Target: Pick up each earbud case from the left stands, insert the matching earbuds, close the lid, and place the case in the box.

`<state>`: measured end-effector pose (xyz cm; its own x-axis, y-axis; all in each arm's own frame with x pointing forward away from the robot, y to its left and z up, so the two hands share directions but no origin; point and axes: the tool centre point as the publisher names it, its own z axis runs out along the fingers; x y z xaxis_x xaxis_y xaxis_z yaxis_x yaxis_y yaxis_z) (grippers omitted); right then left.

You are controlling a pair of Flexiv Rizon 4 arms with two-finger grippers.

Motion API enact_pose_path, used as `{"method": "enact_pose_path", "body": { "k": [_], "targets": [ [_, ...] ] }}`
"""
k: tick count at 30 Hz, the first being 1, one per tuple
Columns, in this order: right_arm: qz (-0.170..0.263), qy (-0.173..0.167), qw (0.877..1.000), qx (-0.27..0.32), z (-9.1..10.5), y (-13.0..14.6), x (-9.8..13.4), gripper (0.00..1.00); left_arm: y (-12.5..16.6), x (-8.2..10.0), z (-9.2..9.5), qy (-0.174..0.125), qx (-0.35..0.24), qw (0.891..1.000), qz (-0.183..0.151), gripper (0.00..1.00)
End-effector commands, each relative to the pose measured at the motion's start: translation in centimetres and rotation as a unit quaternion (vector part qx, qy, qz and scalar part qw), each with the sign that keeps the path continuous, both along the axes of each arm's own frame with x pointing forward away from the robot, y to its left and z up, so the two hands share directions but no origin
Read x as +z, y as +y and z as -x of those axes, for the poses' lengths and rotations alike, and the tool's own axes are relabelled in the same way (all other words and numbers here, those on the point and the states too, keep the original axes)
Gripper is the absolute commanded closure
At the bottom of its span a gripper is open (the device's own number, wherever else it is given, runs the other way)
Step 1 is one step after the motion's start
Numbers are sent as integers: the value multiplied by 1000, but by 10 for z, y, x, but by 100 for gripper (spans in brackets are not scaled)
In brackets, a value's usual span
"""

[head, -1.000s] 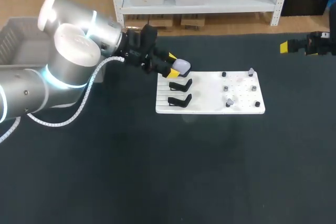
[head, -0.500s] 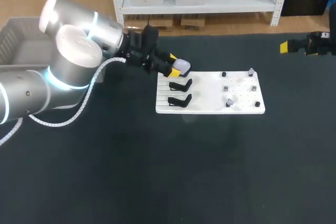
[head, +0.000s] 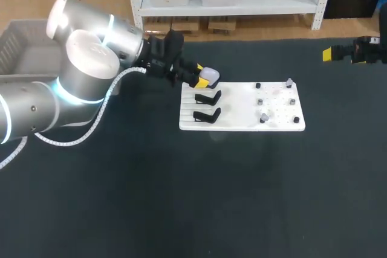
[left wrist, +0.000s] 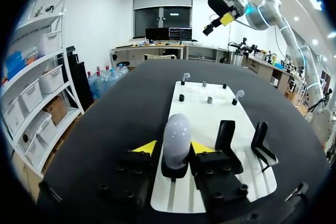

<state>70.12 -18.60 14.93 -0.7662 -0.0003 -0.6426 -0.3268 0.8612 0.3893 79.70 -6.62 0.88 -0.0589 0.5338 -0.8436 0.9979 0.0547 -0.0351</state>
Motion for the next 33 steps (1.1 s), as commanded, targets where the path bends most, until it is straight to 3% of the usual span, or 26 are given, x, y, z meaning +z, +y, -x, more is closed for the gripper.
{"method": "enact_pose_path", "body": {
  "k": [1, 2, 3, 16, 23, 28, 33],
  "targets": [
    [0, 0, 1000, 0, 0, 0, 0, 0, -1, 0, 2, -4, 1, 1000, 2, 77],
    [0, 0, 1000, 0, 0, 0, 0, 0, -1, 1, 3, -5, 1, 1000, 2, 92],
    [0, 0, 1000, 0, 0, 0, 0, 0, -1, 2, 4, -5, 1, 1000, 3, 100],
    [0, 0, 1000, 0, 0, 0, 0, 0, 5, 30, 14, -25, 4, 999, 35, 100],
    [0, 0, 1000, 0, 0, 0, 0, 0, 3, 18, 13, -23, 6, 999, 23, 100],
    [0, 0, 1000, 0, 0, 0, 0, 0, 5, 34, 16, -18, 15, 999, 47, 100],
    [0, 0, 1000, 0, 0, 0, 0, 0, 7, 68, 19, -15, 16, 996, 92, 100]
  ]
}}
